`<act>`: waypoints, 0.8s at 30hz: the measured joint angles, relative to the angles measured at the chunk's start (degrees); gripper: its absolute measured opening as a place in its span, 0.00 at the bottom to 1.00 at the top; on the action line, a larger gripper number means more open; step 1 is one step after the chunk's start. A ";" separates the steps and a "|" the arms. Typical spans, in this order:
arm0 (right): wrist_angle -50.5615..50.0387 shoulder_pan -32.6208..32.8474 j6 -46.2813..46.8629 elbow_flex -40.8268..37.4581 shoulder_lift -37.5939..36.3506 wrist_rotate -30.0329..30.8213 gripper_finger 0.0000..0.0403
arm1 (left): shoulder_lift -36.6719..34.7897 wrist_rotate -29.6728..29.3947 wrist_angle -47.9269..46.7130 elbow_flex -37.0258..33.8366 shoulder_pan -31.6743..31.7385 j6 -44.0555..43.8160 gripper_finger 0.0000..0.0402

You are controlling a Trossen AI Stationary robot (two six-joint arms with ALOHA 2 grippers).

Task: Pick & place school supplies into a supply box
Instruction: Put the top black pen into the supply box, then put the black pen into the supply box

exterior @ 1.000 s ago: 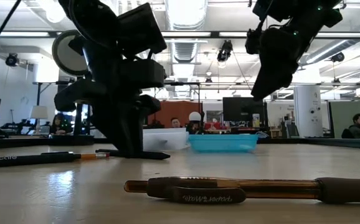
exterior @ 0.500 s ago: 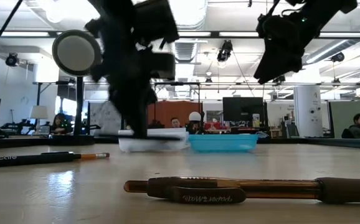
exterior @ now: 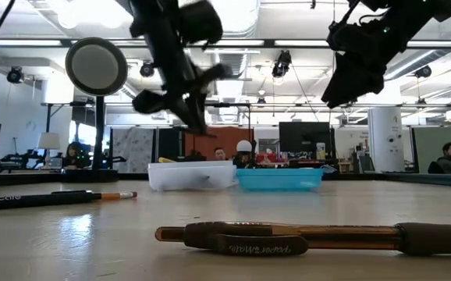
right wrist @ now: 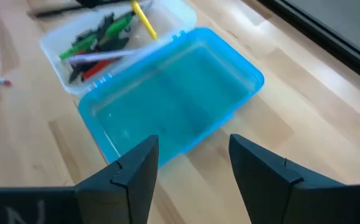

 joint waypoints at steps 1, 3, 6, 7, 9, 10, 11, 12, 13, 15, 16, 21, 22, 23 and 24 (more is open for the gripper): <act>0.43 0.00 0.08 -0.17 -0.02 0.02 0.46 | 0.50 0.02 1.97 -0.95 1.03 -1.95 0.03; 0.67 0.02 0.20 -0.29 -0.01 0.02 0.46 | 1.53 0.97 4.96 -2.78 2.90 -5.06 0.03; 0.36 0.02 0.18 -0.32 -0.14 0.00 0.46 | 2.07 1.48 7.99 -3.91 4.37 -6.25 0.07; 0.48 0.02 0.14 -0.32 -0.26 0.02 0.46 | 1.97 1.49 7.78 -4.12 4.46 -6.32 0.09; 0.26 0.02 -0.32 -0.32 -0.41 0.00 0.46 | 1.88 1.11 5.50 -4.36 4.46 -6.35 0.13; 0.27 0.02 -0.49 -0.32 -0.41 0.01 0.46 | 1.86 0.80 4.26 -4.42 4.46 -6.31 0.14; 0.25 0.02 -0.55 -0.32 -0.41 0.00 0.46 | 1.86 0.54 3.31 -4.45 4.49 -5.87 0.16; 0.18 0.02 -0.66 -0.32 -0.40 0.00 0.46 | 1.78 0.32 2.99 -4.45 4.52 -5.13 0.17; 0.15 0.02 -0.70 -0.32 -0.39 0.00 0.46 | 1.67 0.32 3.21 -4.38 4.56 -4.38 0.18; 0.25 0.02 -0.72 -0.43 -0.39 0.00 0.46 | 1.60 0.67 3.46 -4.34 4.43 -3.99 0.21; 0.16 0.02 -0.80 -0.54 -0.39 0.00 0.46 | 1.60 1.33 3.48 -4.27 4.33 -3.72 0.22; 0.08 0.02 -2.11 -1.19 -0.39 -0.06 0.46 | 0.71 3.19 3.08 -0.61 2.07 7.81 0.24; -0.01 0.02 -2.23 -1.42 -0.39 -0.17 0.46 | 0.33 3.05 2.38 0.27 1.02 10.84 0.24; -0.01 0.00 -2.30 -1.67 -0.39 -0.22 0.46 | -0.19 3.12 1.99 1.25 -0.19 13.75 0.24; 0.02 0.02 -2.33 -1.88 -0.39 -0.26 0.46 | -0.67 3.30 1.43 2.12 -1.37 16.47 0.24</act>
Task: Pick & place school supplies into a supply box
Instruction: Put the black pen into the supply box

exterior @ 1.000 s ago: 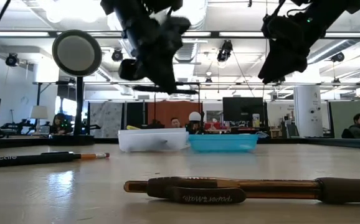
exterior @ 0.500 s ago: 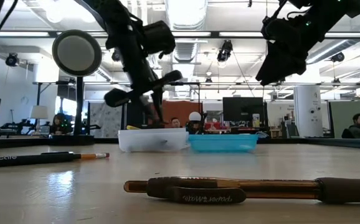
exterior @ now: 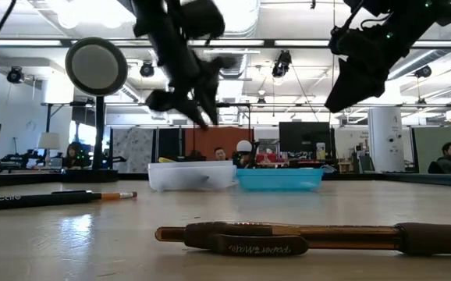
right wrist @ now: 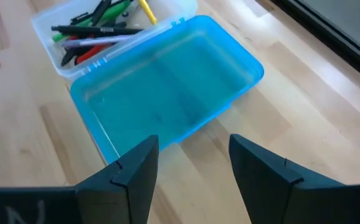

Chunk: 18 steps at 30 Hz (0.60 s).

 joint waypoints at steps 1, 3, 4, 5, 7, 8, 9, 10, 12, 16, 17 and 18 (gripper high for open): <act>-0.02 0.00 0.05 -0.23 0.00 -0.10 0.46 | -0.18 0.06 -0.93 0.67 -1.22 2.51 0.24; -0.01 0.00 0.09 -0.72 0.02 -0.43 0.46 | -0.70 0.07 -3.15 1.60 -3.85 6.02 0.24; -0.06 0.03 0.14 -0.93 0.06 -0.59 0.46 | -0.77 0.05 -4.44 1.80 -5.17 6.53 0.24; 0.07 0.10 0.17 -1.14 0.07 -0.61 0.46 | -0.82 0.07 -5.70 1.91 -6.49 6.55 0.24; 0.00 0.20 0.16 -1.50 0.04 -1.11 0.46 | -0.82 0.08 -9.18 1.95 -9.47 6.00 0.24; -0.04 0.27 0.17 -1.61 0.04 -1.43 0.46 | -0.82 0.10 -11.71 1.93 -11.05 5.55 0.24; 0.06 0.27 0.17 -1.65 0.04 -1.67 0.46 | -0.82 0.21 -14.31 1.91 -12.67 4.80 0.24; 0.08 0.29 0.17 -1.66 0.04 -1.72 0.46 | -0.82 0.23 -16.54 1.91 -14.20 3.77 0.24; 0.12 0.37 0.13 -1.67 0.04 -1.74 0.46 | -0.84 0.13 -20.07 1.91 -17.01 0.79 0.24; 0.66 0.37 -0.04 -1.70 0.04 -1.89 0.46 | -0.90 -0.40 -22.62 1.89 -21.44 -5.68 0.24; 0.64 0.37 -0.04 -1.70 0.04 -1.89 0.46 | -0.91 -0.42 -22.69 1.89 -22.37 -6.78 0.24; 0.67 0.37 -0.04 -1.72 0.04 -1.89 0.46 | -0.93 -0.43 -22.60 1.89 -23.22 -7.95 0.24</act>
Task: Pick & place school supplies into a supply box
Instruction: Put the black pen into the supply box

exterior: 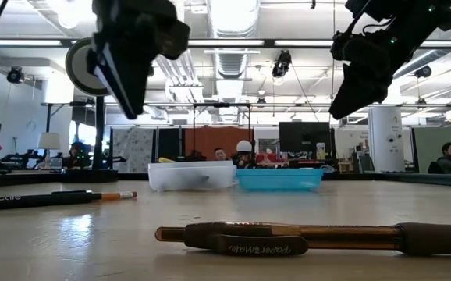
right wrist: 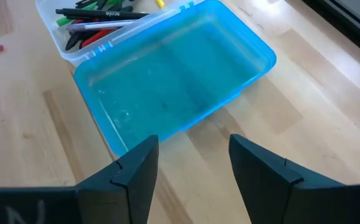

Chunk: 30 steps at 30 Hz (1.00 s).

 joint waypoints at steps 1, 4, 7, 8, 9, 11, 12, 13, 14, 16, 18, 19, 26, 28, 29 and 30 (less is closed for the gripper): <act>0.03 0.00 -0.04 0.00 0.00 0.00 0.46 | 0.00 0.00 -0.06 0.00 -0.70 -1.40 0.24; 0.14 0.00 -1.00 0.00 0.00 0.00 0.46 | 0.00 -0.50 -0.13 -0.06 -2.47 -6.13 0.24; 0.40 0.00 -1.49 -0.02 0.00 -0.03 0.46 | -0.86 -4.17 -1.46 -1.07 -4.88 -11.34 0.24; 0.46 0.00 -1.54 -0.02 0.00 -0.05 0.46 | -1.40 -4.83 -1.95 -1.89 -5.72 -13.48 0.24; 0.55 0.00 -1.55 -0.02 0.00 -0.42 0.46 | -2.12 -4.86 -1.90 -2.99 -6.58 -15.86 0.24; 0.91 0.00 -1.55 -0.04 0.00 -1.37 0.46 | -3.88 -4.77 -1.50 -5.68 -8.17 -21.46 0.24; 1.12 0.00 -1.55 -0.04 0.00 -1.82 0.46 | -4.83 -4.79 -1.27 -6.80 -8.62 -24.05 0.24; 1.23 0.01 -1.55 -0.06 0.00 -2.17 0.46 | -6.12 -4.77 -0.40 -8.00 -8.99 -26.45 0.24; 1.40 0.00 -1.53 -0.16 0.00 -2.41 0.46 | -7.55 -4.91 0.75 -9.18 -9.35 -28.47 0.24; 1.51 0.00 -1.55 -0.36 0.06 -2.56 0.46 | -10.42 -5.12 3.23 -11.49 -9.50 -30.79 0.24; 1.55 0.00 -1.56 -0.53 0.20 -3.40 0.46 | -13.09 -5.31 6.46 -14.13 -9.69 -31.09 0.24; 1.80 0.00 -1.76 -0.59 0.39 -4.19 0.46 | -14.33 -5.33 7.47 -15.46 -9.70 -31.05 0.24; 2.69 0.22 -4.27 -0.92 2.63 -10.72 0.46 | -19.94 -5.18 17.48 -25.70 -9.76 -29.52 0.24; 2.76 0.27 -3.98 -0.92 3.83 -10.70 0.46 | -19.96 -5.14 20.06 -27.47 -10.12 -29.50 0.24; 2.76 0.28 -3.50 -0.92 4.36 -10.71 0.46 | -19.54 -5.03 20.69 -28.02 -10.23 -29.50 0.24; 2.78 0.28 -2.74 -0.92 4.93 -10.69 0.46 | -19.00 -4.92 21.27 -28.28 -10.39 -29.47 0.24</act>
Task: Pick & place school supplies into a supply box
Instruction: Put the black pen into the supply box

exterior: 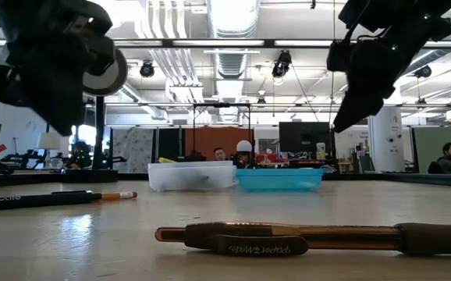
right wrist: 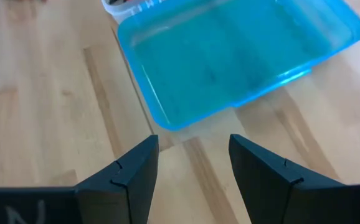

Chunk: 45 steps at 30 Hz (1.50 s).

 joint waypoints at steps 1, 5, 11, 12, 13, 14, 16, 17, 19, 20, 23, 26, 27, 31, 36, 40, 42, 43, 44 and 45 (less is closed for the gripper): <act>0.17 0.00 0.56 0.00 0.59 0.00 0.46 | 0.73 0.17 0.21 -0.04 -0.33 0.34 0.24; 0.46 0.00 1.15 0.00 2.50 0.06 0.46 | 4.43 0.68 0.36 1.76 -1.67 5.28 0.24; 2.98 0.00 1.28 0.00 3.79 0.15 0.46 | 11.61 1.05 -0.71 5.49 -3.45 6.80 0.24; 3.18 -0.02 1.28 0.00 3.79 0.15 0.46 | 12.60 1.05 -1.07 5.93 -3.47 5.76 0.24; 3.55 -0.02 1.28 0.00 3.79 0.17 0.46 | 13.45 1.03 -0.91 6.30 -3.48 4.49 0.24; 3.84 -0.02 1.28 0.00 3.79 0.17 0.46 | 14.03 1.01 -0.77 6.56 -3.48 3.30 0.24; 3.97 -0.02 1.27 0.00 3.77 0.17 0.46 | 14.58 0.38 -1.37 7.08 -3.18 1.93 0.24; 4.15 -0.02 1.27 0.00 3.77 0.17 0.46 | 14.73 -0.79 -1.11 7.57 -2.87 1.89 0.24; 4.26 -0.02 1.25 0.00 3.78 0.17 0.46 | 14.77 -4.20 -0.79 8.20 -2.09 3.30 0.24; 4.28 -0.02 1.19 0.00 3.79 0.18 0.46 | 14.92 -5.36 -0.90 8.37 -1.57 4.48 0.24; 4.32 -0.02 0.70 0.00 3.77 0.19 0.46 | 15.80 -5.32 -0.66 8.57 0.32 7.26 0.24; 4.30 -0.04 0.56 0.00 3.77 0.20 0.46 | 17.11 -4.02 1.54 8.57 2.13 9.76 0.24; 4.30 -0.04 0.56 0.00 3.77 0.20 0.46 | 17.54 -3.50 2.03 8.57 2.53 10.61 0.24; 4.21 -0.04 0.64 0.00 3.77 0.20 0.46 | 19.58 -2.68 2.80 9.09 3.21 13.51 0.24; 4.17 -0.04 0.78 0.00 3.77 0.20 0.46 | 21.53 -1.18 2.88 9.90 3.31 15.36 0.24; 4.06 -0.04 0.80 0.00 3.77 0.20 0.46 | 21.56 -0.98 2.91 10.48 3.31 14.94 0.24; 4.04 -0.04 0.80 0.00 3.77 0.20 0.46 | 21.27 -0.96 2.79 10.71 3.40 14.94 0.24; 4.04 -0.04 0.80 0.00 3.77 0.20 0.46 | 21.12 -0.96 2.41 10.78 3.41 14.95 0.24; 4.04 -0.04 0.80 0.00 3.77 0.20 0.46 | 21.04 -0.96 1.97 10.90 3.42 15.00 0.24; 4.04 -0.04 0.80 0.00 3.77 0.20 0.46 | 20.90 -0.92 1.42 11.08 3.42 15.11 0.24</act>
